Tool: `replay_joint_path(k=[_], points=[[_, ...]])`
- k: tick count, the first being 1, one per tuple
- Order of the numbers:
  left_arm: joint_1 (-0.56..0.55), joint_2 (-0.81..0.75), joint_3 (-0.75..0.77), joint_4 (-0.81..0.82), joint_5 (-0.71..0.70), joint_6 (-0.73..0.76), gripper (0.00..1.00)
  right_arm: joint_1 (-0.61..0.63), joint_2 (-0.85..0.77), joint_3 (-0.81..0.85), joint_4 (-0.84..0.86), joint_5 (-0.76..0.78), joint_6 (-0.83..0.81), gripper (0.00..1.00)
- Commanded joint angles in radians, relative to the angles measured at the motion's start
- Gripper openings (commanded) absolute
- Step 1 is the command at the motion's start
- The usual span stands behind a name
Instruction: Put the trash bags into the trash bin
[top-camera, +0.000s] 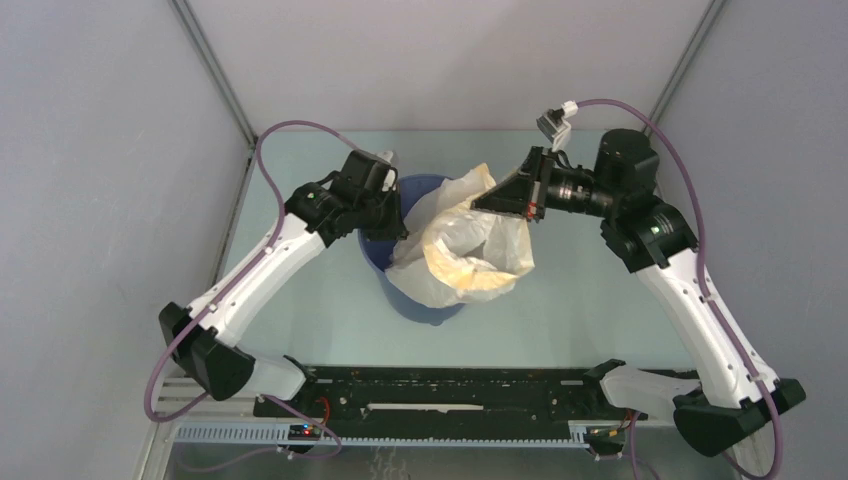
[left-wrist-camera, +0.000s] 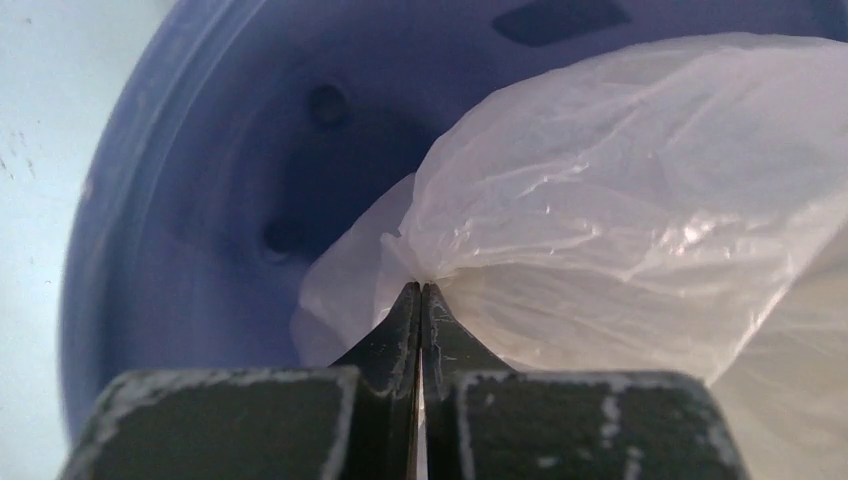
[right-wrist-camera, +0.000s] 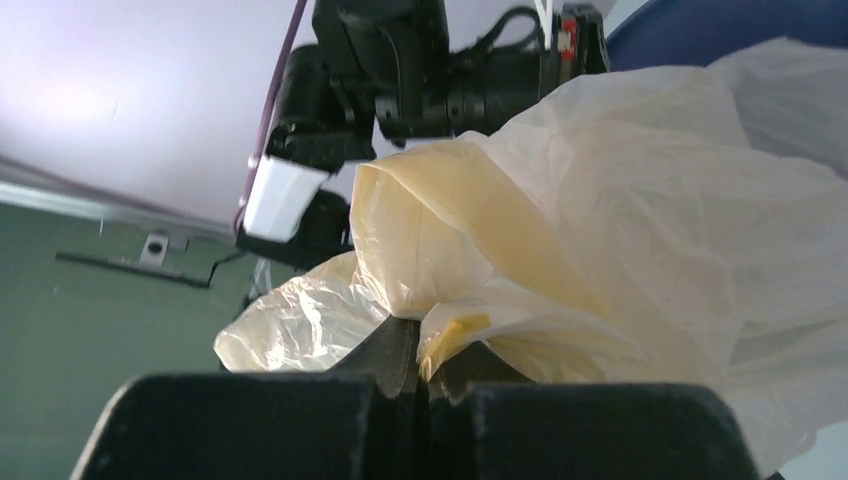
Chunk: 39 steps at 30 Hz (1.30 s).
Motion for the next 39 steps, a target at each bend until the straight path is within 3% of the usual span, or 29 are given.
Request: replay_joint_path(k=[1, 3, 6, 9, 15, 19, 24, 29, 33, 39], points=[[0.003, 0.027, 0.038, -0.001, -0.057, 0.016, 0.06, 0.046, 0.088, 0.097, 0.014, 0.219, 0.056, 0.0], [0.006, 0.016, 0.072, -0.002, -0.075, 0.016, 0.14, 0.061, 0.142, 0.164, -0.044, 0.301, 0.043, 0.0], [0.012, -0.014, 0.104, -0.007, -0.075, 0.014, 0.38, 0.081, 0.208, 0.25, -0.122, 0.404, 0.015, 0.0], [0.019, -0.069, 0.105, -0.013, -0.061, 0.005, 0.54, 0.096, 0.233, 0.256, -0.13, 0.459, 0.004, 0.0], [0.087, -0.209, 0.096, -0.059, -0.081, -0.008, 0.78, 0.123, 0.256, 0.233, -0.113, 0.503, -0.029, 0.0], [0.181, -0.292, -0.003, -0.03, -0.05, -0.021, 0.92, 0.156, 0.281, 0.222, -0.111, 0.509, -0.062, 0.0], [0.255, -0.3, -0.167, 0.1, 0.11, -0.081, 0.89, 0.171, 0.299, 0.164, -0.105, 0.482, -0.082, 0.0], [0.256, -0.304, -0.282, 0.182, 0.147, -0.139, 0.71, 0.18, 0.338, 0.147, -0.06, 0.441, -0.197, 0.0], [0.256, -0.318, -0.35, 0.235, 0.214, -0.187, 0.53, 0.199, 0.415, 0.153, 0.025, 0.358, -0.174, 0.0], [0.253, -0.398, -0.472, 0.334, 0.262, -0.284, 0.43, 0.28, 0.522, 0.24, 0.079, 0.284, -0.143, 0.0]])
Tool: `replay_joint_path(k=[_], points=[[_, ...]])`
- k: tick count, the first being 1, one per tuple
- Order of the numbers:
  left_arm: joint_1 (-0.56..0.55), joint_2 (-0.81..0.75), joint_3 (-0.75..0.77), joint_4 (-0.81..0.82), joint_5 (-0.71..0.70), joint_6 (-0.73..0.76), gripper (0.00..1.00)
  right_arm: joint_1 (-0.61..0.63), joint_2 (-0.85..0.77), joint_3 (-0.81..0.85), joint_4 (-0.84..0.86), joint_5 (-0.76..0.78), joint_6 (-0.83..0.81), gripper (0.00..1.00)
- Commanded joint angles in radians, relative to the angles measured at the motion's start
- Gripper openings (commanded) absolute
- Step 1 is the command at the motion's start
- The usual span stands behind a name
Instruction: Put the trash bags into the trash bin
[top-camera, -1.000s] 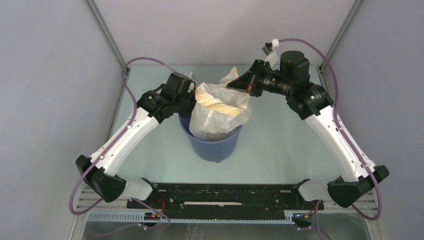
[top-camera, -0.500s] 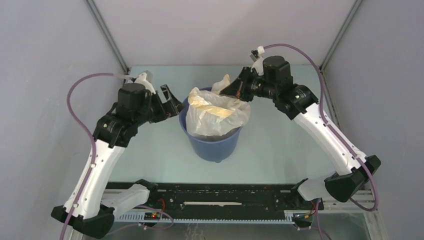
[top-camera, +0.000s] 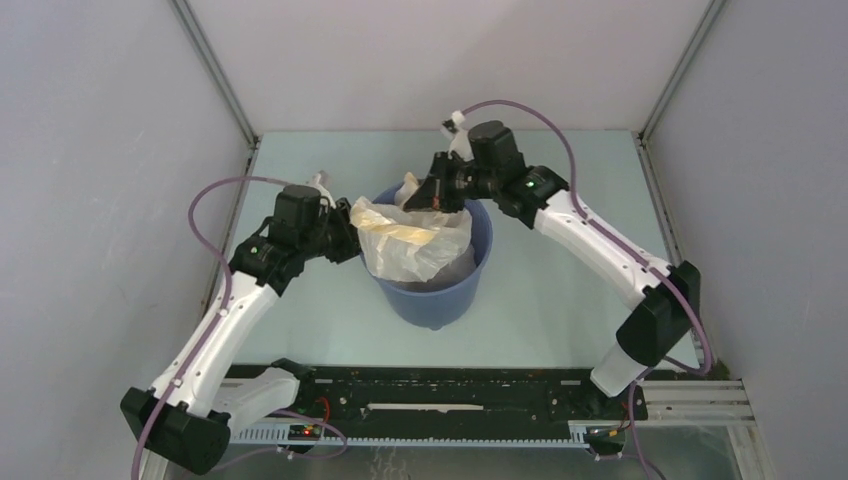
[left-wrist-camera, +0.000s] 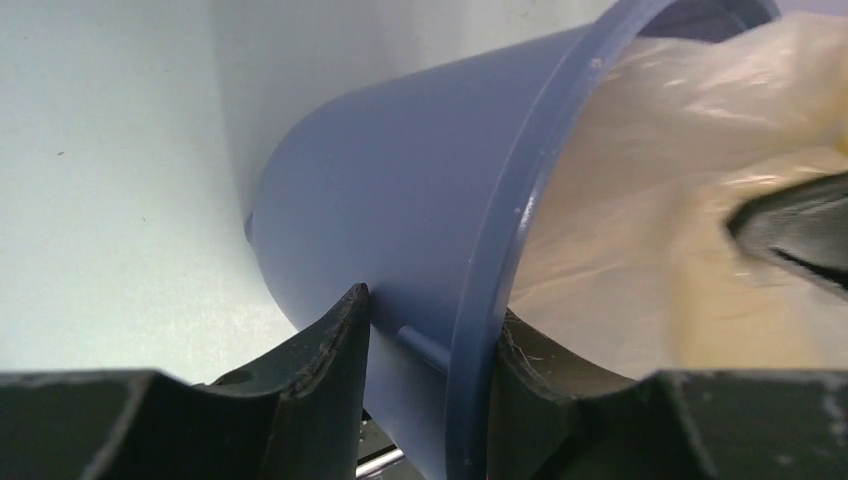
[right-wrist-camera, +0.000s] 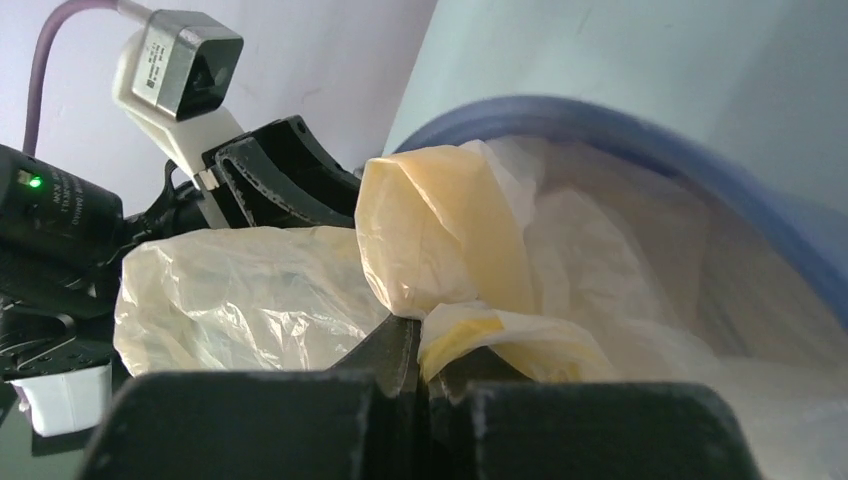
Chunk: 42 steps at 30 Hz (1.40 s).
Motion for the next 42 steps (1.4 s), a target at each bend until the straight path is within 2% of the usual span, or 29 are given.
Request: replay_joint_path(k=[1, 7, 13, 17, 20, 22, 27, 30, 35, 39, 42], points=[[-0.001, -0.091, -0.106, 0.144, 0.104, -0.111, 0.42, 0.06, 0.022, 0.052, 0.067, -0.074, -0.011, 0.0], [-0.011, -0.114, -0.162, 0.182, 0.181, -0.153, 0.35, -0.009, -0.121, -0.164, 0.055, -0.03, -0.029, 0.0], [-0.032, -0.094, -0.114, 0.185, 0.215, -0.152, 0.38, -0.065, -0.203, -0.14, -0.086, -0.027, -0.168, 0.0], [-0.03, -0.056, 0.005, 0.124, 0.198, -0.098, 0.49, -0.104, -0.22, -0.132, -0.134, -0.072, -0.209, 0.0], [-0.026, -0.024, 0.149, 0.004, 0.146, -0.012, 0.64, -0.116, -0.234, -0.132, -0.143, -0.103, -0.198, 0.0], [-0.025, -0.008, 0.22, -0.061, 0.129, 0.021, 0.71, -0.116, -0.251, -0.134, -0.154, -0.102, -0.19, 0.0], [-0.022, -0.012, 0.283, -0.093, 0.159, 0.006, 0.82, -0.124, -0.288, -0.136, -0.185, -0.096, -0.208, 0.03], [-0.024, -0.027, 0.304, -0.034, 0.245, -0.052, 0.87, -0.13, -0.3, -0.105, -0.232, -0.081, -0.227, 0.09], [-0.048, -0.061, 0.217, 0.219, 0.423, -0.279, 0.92, -0.13, -0.322, -0.028, -0.311, -0.043, -0.256, 0.16], [-0.124, -0.091, 0.137, 0.421, 0.439, -0.443, 0.93, -0.123, -0.335, 0.021, -0.358, -0.015, -0.272, 0.18], [-0.186, -0.08, 0.131, 0.412, 0.415, -0.461, 0.92, -0.121, -0.346, 0.028, -0.37, 0.001, -0.271, 0.19]])
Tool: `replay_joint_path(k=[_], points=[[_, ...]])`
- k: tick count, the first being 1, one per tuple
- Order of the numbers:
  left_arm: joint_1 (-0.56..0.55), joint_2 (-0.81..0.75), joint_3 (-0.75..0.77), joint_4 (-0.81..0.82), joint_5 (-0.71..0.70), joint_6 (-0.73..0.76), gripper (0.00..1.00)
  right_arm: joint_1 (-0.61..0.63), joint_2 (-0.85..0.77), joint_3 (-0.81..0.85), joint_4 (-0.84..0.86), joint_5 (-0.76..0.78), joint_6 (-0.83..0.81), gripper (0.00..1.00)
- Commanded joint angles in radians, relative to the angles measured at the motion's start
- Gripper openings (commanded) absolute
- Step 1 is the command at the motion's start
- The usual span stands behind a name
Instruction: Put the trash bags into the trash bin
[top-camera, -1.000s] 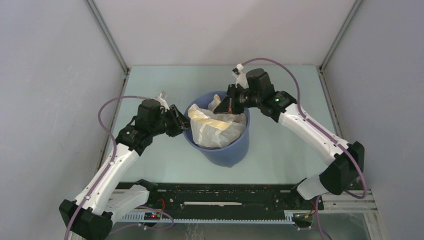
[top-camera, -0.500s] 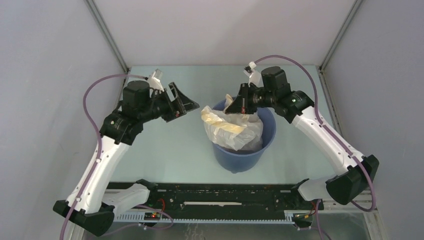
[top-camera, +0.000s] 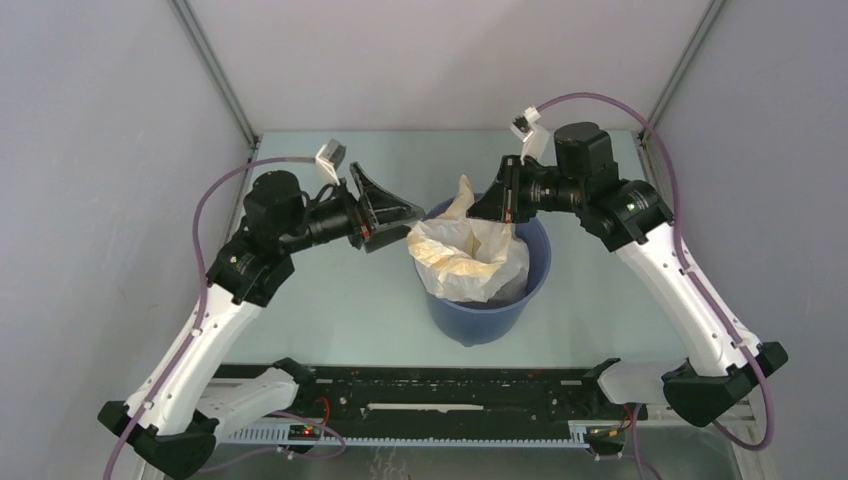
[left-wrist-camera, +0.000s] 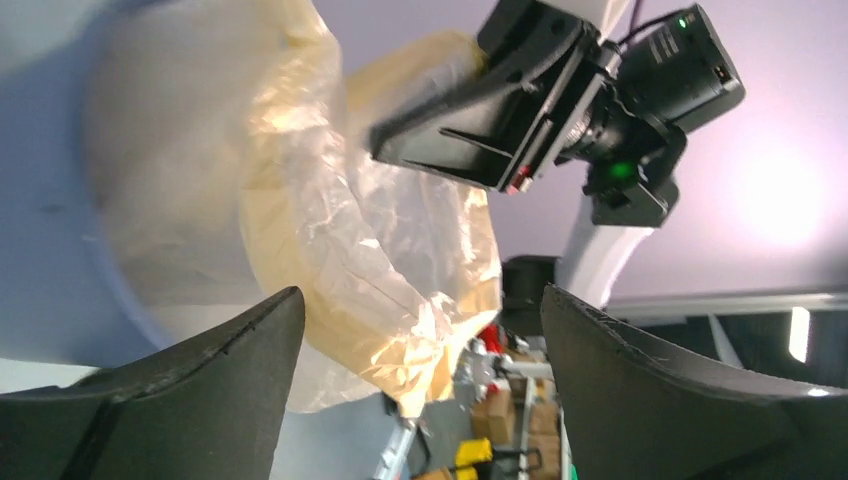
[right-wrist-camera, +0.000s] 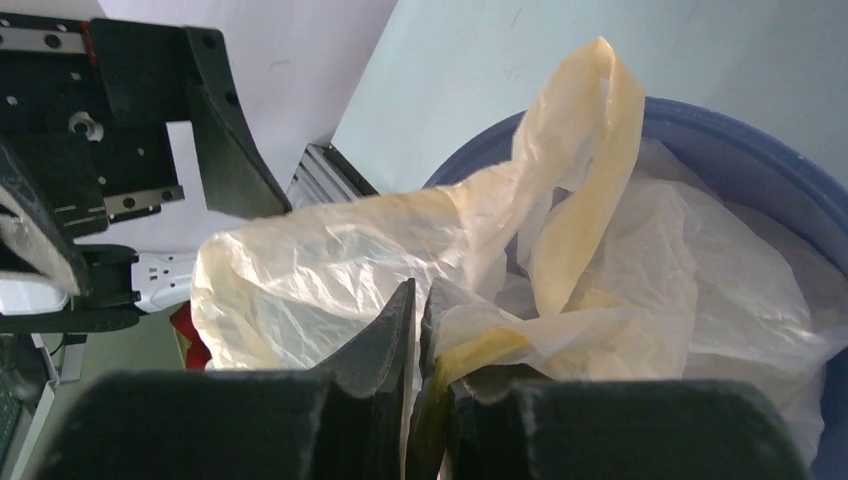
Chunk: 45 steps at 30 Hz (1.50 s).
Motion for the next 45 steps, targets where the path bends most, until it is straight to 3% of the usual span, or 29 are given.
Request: replay_joint_path(k=[1, 3, 6, 11, 16, 20, 22, 24, 26, 27, 29, 31, 39, 45], points=[[-0.088, -0.001, -0.022, 0.116, 0.037, -0.113, 0.91, 0.004, -0.042, 0.044, -0.043, 0.04, -0.034, 0.19], [-0.124, 0.014, -0.003, 0.043, 0.008, -0.071, 0.86, 0.005, -0.05, 0.043, -0.043, 0.04, -0.024, 0.23], [-0.152, 0.029, 0.026, -0.031, -0.03, -0.028, 0.7, 0.006, -0.054, 0.06, -0.071, 0.038, -0.009, 0.28], [-0.153, 0.034, 0.036, -0.107, -0.071, 0.017, 0.47, 0.005, -0.085, 0.129, -0.227, 0.092, 0.012, 0.49], [-0.154, 0.035, 0.013, -0.116, -0.045, 0.017, 0.31, 0.002, -0.156, 0.121, -0.359, 0.097, 0.048, 0.62], [-0.158, 0.045, 0.023, -0.116, -0.005, 0.038, 0.17, 0.0, -0.23, 0.07, -0.393, 0.108, 0.081, 0.63], [-0.158, 0.04, 0.037, -0.125, -0.006, 0.073, 0.14, -0.003, -0.267, 0.01, -0.353, 0.096, 0.108, 0.53], [-0.159, 0.024, 0.064, -0.133, -0.033, 0.129, 0.13, -0.013, -0.3, -0.046, -0.297, 0.064, 0.158, 0.36], [-0.162, -0.01, 0.078, -0.137, -0.087, 0.193, 0.12, -0.013, -0.325, -0.085, -0.241, 0.041, 0.214, 0.31], [-0.163, -0.026, 0.076, -0.138, -0.114, 0.209, 0.11, -0.014, -0.335, -0.101, -0.218, 0.036, 0.238, 0.31], [-0.168, -0.062, 0.047, -0.095, -0.141, 0.213, 0.1, -0.015, -0.353, -0.132, -0.187, 0.032, 0.279, 0.44], [-0.175, -0.09, 0.006, -0.026, -0.156, 0.19, 0.07, -0.012, -0.357, -0.158, -0.17, 0.02, 0.318, 0.5], [-0.201, -0.097, -0.062, 0.057, -0.158, 0.137, 0.02, 0.021, -0.365, -0.195, -0.103, -0.006, 0.372, 0.54], [-0.21, -0.101, -0.065, 0.057, -0.167, 0.135, 0.01, 0.04, -0.373, -0.212, -0.017, -0.045, 0.421, 0.65]])
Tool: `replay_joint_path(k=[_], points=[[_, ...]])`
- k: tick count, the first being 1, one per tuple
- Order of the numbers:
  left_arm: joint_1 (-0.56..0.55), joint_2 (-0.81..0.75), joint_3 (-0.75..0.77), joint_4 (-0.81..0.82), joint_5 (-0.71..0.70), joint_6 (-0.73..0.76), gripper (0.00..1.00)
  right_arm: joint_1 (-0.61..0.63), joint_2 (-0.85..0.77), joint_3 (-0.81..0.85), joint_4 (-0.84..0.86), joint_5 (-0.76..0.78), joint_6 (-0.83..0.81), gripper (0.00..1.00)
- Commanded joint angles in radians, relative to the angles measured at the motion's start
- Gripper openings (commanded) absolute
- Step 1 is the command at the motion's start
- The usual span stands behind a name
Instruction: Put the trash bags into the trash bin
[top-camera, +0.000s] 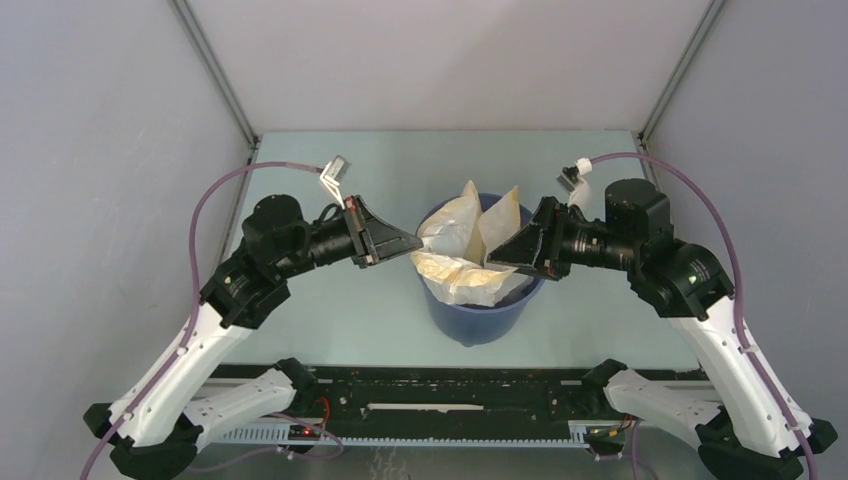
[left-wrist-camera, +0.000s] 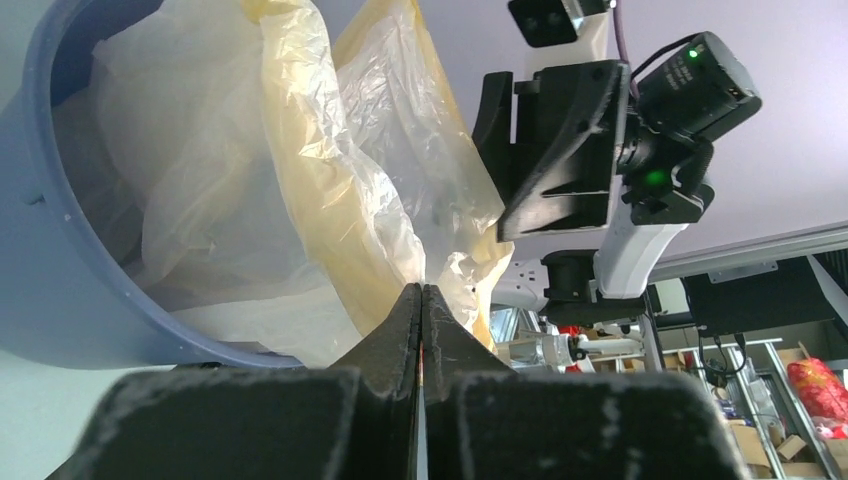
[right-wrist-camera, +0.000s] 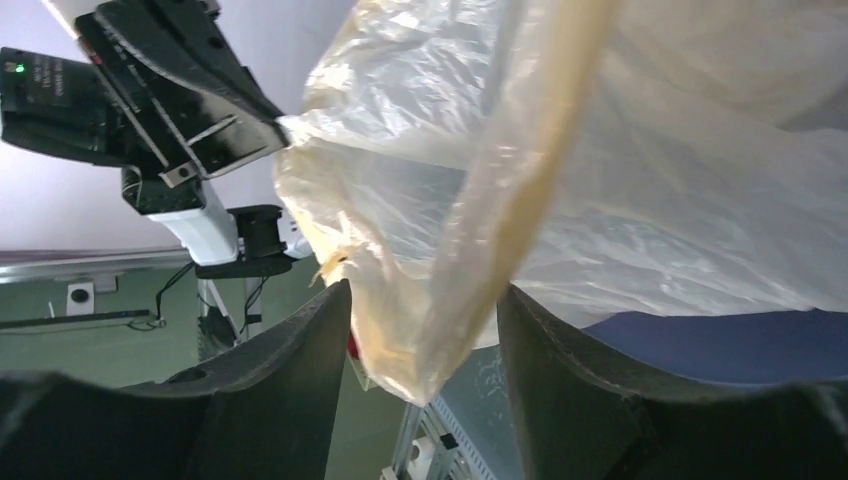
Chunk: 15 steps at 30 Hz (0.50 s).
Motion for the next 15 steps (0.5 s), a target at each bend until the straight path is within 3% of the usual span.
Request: replay_joint_path(k=[1, 3, 7, 9, 15], points=[[-0.011, -0.01, -0.023, 0.038, -0.019, -0.004, 0.01, 0.023, -0.023, -0.019, 0.104, -0.024, 0.052, 0.65], [-0.012, -0.016, -0.024, 0.038, -0.032, -0.008, 0.0, 0.024, -0.028, -0.039, 0.112, -0.026, 0.064, 0.61], [-0.013, -0.046, -0.043, 0.025, -0.069, -0.017, 0.0, 0.021, -0.066, -0.043, 0.06, 0.018, 0.062, 0.32], [-0.013, -0.072, -0.067, 0.011, -0.1, -0.032, 0.0, 0.012, -0.098, -0.042, 0.004, 0.049, 0.062, 0.24], [-0.013, -0.135, -0.21, -0.046, -0.134, -0.146, 0.0, 0.051, -0.16, -0.046, -0.189, 0.137, 0.039, 0.19]])
